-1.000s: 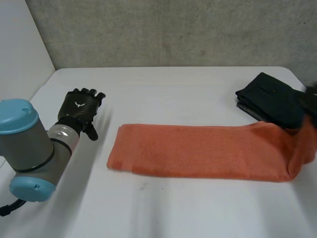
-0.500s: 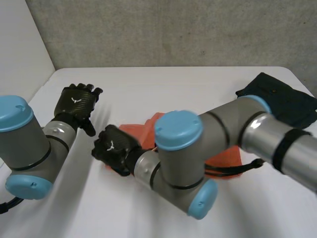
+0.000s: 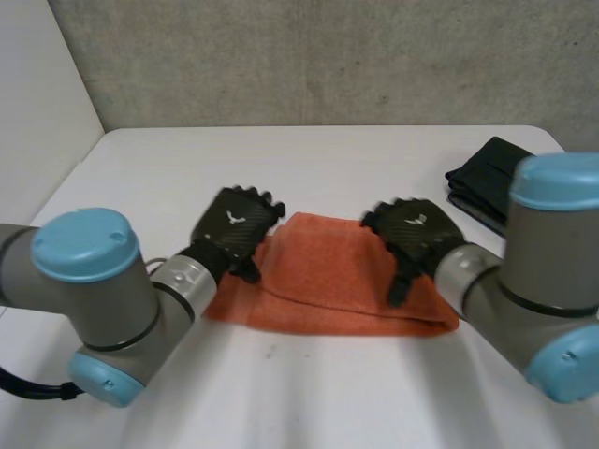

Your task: Fold the laundry.

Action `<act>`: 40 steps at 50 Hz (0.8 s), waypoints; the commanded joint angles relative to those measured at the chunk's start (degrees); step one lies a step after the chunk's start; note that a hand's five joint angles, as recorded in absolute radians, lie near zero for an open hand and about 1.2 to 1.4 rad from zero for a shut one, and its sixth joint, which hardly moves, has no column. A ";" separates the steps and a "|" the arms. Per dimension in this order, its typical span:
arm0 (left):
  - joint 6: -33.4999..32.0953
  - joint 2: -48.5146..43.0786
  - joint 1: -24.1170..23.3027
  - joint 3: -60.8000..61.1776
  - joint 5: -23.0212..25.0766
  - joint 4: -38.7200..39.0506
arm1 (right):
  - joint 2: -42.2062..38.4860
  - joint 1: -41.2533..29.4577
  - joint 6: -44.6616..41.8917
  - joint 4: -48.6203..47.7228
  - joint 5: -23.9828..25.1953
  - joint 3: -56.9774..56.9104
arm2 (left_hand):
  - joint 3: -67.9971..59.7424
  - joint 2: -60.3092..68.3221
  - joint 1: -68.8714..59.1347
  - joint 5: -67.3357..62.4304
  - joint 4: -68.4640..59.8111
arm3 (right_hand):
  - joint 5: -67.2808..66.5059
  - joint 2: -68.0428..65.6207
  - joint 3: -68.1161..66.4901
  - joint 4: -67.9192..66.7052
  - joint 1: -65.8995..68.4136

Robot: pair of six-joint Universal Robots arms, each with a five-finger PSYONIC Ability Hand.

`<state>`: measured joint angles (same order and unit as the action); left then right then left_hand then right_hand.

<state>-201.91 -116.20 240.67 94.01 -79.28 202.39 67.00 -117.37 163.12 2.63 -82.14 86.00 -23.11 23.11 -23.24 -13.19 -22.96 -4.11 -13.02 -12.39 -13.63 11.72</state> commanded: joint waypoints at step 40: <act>-5.33 -1.93 -2.40 -2.53 -9.49 -7.27 | 4.81 8.57 6.24 -11.60 5.41 17.36 | -56.89 56.89 -56.76 -56.81 -57.04 | 4.11 3.02 2.39 3.63 -1.72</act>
<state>-204.09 -124.47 238.18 85.53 -86.61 195.23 71.58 -108.50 165.33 -8.83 -77.07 103.95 -68.03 68.22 -64.52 -55.89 -68.64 -4.11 -13.02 -12.39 -13.63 11.72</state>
